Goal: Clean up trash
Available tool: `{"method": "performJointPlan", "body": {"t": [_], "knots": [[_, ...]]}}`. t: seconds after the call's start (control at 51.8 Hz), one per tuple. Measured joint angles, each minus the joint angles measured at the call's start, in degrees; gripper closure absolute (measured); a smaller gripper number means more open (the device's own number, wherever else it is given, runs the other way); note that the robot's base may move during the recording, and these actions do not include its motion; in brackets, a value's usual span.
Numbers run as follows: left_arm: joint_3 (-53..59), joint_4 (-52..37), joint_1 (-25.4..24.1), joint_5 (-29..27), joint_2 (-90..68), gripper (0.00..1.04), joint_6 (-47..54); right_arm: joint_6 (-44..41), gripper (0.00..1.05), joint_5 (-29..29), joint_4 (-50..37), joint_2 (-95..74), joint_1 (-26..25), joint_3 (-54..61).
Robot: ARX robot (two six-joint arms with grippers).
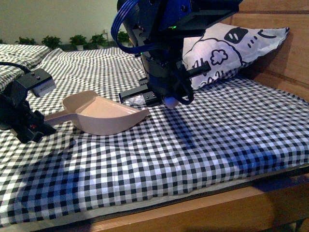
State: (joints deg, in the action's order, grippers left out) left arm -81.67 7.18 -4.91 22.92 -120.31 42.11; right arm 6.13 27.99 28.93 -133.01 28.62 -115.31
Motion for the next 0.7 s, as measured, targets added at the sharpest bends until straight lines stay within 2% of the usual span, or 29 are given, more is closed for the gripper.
{"method": "performJointPlan", "body": {"t": [0.502,0.696], "knots": [[0.00,0.00,0.00,0.00,0.00,0.78,0.00,-0.98,0.85,3.96,6.29,-4.55,-2.19,-4.72],[0.00,0.00,0.00,0.00,0.00,0.78,0.00,-0.11,0.85,2.99,9.09,-5.16,-3.32,-4.70]]}}
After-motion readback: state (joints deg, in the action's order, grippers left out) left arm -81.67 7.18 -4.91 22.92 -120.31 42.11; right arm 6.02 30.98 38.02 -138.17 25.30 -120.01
